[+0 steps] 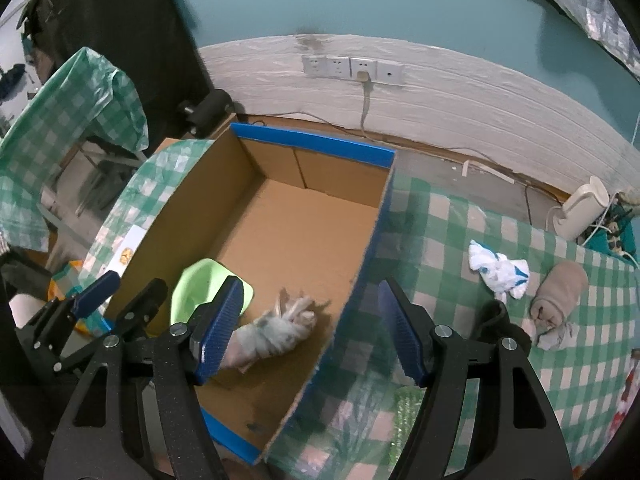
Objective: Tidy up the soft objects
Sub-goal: 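Open the right gripper to drop the bag while the left gripper releases the cloth in the box, then move both tools back from the box over the remaining items on the table, then grasp the green glittery mesh scrubber with the left gripper and lift it, then grasp the white foam tube with the right gripper while the left gripper holds the scrubber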
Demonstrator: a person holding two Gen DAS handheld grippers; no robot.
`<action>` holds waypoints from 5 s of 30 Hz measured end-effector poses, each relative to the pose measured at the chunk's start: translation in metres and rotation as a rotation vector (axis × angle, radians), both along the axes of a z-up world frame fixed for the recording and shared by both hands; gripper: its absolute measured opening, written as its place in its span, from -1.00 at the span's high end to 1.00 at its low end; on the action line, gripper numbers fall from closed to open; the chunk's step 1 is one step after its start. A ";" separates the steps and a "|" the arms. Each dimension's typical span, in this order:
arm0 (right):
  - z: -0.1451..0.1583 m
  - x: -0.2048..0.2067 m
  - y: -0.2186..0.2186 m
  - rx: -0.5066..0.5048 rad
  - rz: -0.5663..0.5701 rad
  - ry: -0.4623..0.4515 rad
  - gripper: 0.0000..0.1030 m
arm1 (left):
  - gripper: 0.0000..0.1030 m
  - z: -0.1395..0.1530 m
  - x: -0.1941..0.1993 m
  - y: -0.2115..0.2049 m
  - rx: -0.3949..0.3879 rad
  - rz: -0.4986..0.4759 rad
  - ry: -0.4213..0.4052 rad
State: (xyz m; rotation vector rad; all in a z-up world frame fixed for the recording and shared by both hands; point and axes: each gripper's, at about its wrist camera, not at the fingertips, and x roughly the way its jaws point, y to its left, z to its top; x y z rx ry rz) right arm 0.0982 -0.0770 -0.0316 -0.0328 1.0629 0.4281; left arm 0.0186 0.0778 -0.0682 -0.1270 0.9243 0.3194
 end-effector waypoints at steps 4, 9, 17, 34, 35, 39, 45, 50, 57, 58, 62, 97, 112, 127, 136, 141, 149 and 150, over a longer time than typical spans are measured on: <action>-0.001 -0.002 -0.013 -0.003 -0.019 0.001 -0.38 | -0.09 0.000 0.001 -0.007 -0.001 -0.011 0.003; -0.001 -0.004 -0.032 -0.002 -0.047 -0.003 -0.38 | -0.10 0.000 0.002 -0.017 -0.017 -0.032 0.005; -0.002 -0.008 -0.063 -0.006 -0.095 -0.003 -0.38 | -0.11 0.003 0.004 -0.037 -0.014 -0.074 0.003; -0.011 -0.019 -0.126 -0.030 -0.187 0.010 -0.38 | -0.20 0.002 0.008 -0.095 0.004 -0.197 0.018; -0.011 -0.019 -0.129 -0.030 -0.190 0.011 -0.38 | -0.20 0.002 0.008 -0.098 0.005 -0.201 0.019; -0.014 -0.022 -0.141 -0.033 -0.207 0.013 -0.38 | -0.20 0.001 0.008 -0.112 0.012 -0.226 0.026; -0.022 -0.027 -0.166 -0.037 -0.247 0.029 -0.38 | -0.20 -0.002 0.008 -0.133 0.024 -0.267 0.039; -0.026 -0.031 -0.185 -0.043 -0.277 0.033 -0.38 | -0.21 -0.006 0.007 -0.153 0.041 -0.311 0.053; -0.032 -0.034 -0.210 -0.040 -0.321 0.040 -0.38 | -0.23 -0.009 0.006 -0.176 0.062 -0.356 0.065; -0.033 -0.035 -0.213 -0.040 -0.327 0.042 -0.38 | -0.24 -0.010 0.006 -0.177 0.064 -0.360 0.067; -0.037 -0.035 -0.224 -0.042 -0.346 0.051 -0.38 | -0.25 -0.017 0.006 -0.190 0.077 -0.381 0.086; -0.101 -0.027 -0.246 -0.137 -0.375 0.183 -0.38 | -0.40 -0.095 -0.011 -0.247 0.060 -0.528 0.335; -0.100 -0.028 -0.247 -0.132 -0.380 0.187 -0.38 | -0.40 -0.123 -0.008 -0.260 0.107 -0.543 0.386; -0.105 -0.028 -0.254 -0.132 -0.392 0.205 -0.38 | -0.44 -0.133 -0.004 -0.268 0.126 -0.556 0.345; -0.121 -0.025 -0.255 -0.139 -0.382 0.230 -0.38 | 0.30 -0.130 0.006 -0.271 0.108 -0.560 0.303; -0.132 -0.021 -0.252 -0.161 -0.356 0.237 -0.38 | 0.63 -0.129 0.013 -0.272 0.063 -0.569 0.300; -0.151 -0.017 -0.249 -0.184 -0.327 0.253 -0.38 | 0.73 -0.123 0.025 -0.258 -0.008 -0.545 0.284; -0.154 -0.017 -0.249 -0.186 -0.326 0.261 -0.37 | 0.73 -0.121 0.025 -0.256 -0.013 -0.541 0.281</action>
